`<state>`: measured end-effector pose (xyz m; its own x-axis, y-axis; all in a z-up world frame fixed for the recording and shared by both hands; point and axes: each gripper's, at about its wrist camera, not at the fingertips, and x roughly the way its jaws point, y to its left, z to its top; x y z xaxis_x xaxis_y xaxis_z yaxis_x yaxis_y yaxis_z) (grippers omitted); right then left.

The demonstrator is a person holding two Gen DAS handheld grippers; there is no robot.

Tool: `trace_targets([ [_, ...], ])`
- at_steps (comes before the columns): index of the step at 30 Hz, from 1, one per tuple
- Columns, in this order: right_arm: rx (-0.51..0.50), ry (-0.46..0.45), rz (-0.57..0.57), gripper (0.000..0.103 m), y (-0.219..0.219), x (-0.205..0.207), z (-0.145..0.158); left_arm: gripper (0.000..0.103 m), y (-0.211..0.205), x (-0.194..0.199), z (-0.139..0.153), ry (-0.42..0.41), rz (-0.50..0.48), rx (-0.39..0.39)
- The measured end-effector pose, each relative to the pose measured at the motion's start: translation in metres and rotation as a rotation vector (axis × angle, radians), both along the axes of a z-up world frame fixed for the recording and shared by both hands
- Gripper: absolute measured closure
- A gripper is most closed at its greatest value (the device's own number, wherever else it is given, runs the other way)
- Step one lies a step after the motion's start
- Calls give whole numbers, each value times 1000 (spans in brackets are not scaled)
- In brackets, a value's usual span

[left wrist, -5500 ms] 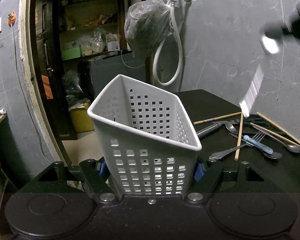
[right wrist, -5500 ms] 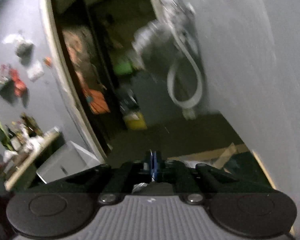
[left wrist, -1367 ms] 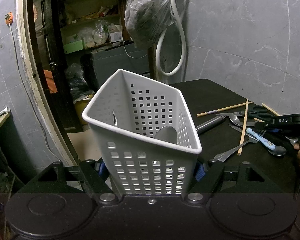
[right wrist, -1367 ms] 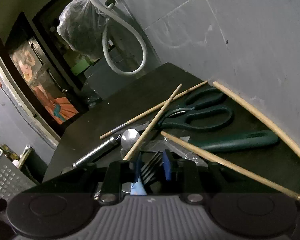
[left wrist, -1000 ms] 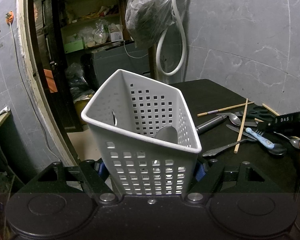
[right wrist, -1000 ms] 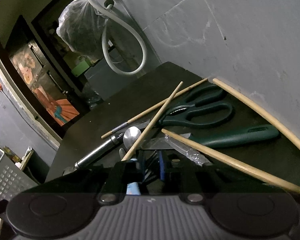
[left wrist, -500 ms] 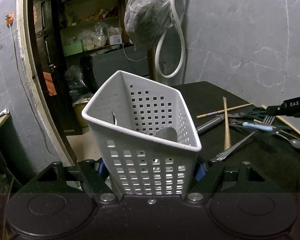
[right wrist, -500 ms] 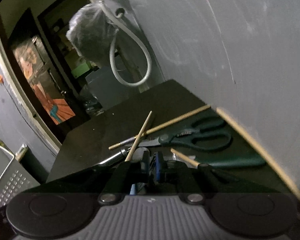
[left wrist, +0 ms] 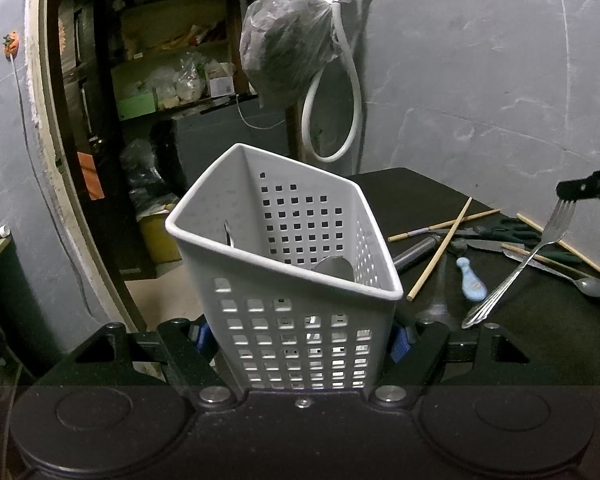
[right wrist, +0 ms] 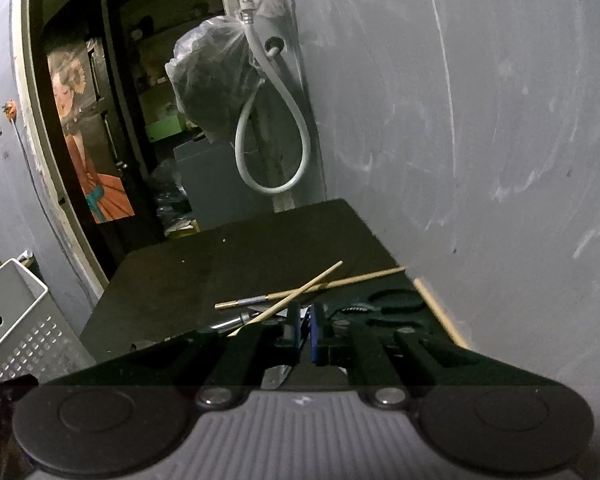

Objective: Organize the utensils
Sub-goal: 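Carry the fork to the caddy and lower it in with the right gripper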

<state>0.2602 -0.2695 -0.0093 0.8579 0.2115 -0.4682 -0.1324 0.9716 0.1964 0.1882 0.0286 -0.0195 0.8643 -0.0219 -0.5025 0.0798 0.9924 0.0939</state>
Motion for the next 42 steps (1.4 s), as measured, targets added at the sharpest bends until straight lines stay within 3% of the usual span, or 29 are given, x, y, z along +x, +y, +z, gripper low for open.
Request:
trace_targets([
  [17,-186,-100,24,101,28,-33,47,26,6,2,-4,-21,-31,-14],
  [24,-190,-153,56,101,37,-43,74,26,8,1,-4,-28,-38,-19],
  [36,-131,-419,290,101,94,-51,168,26,11,-1,-4,-34,-33,-35],
  [42,-115,-448,427,101,137,-40,175,26,11,-1,-4,-35,-29,-39],
])
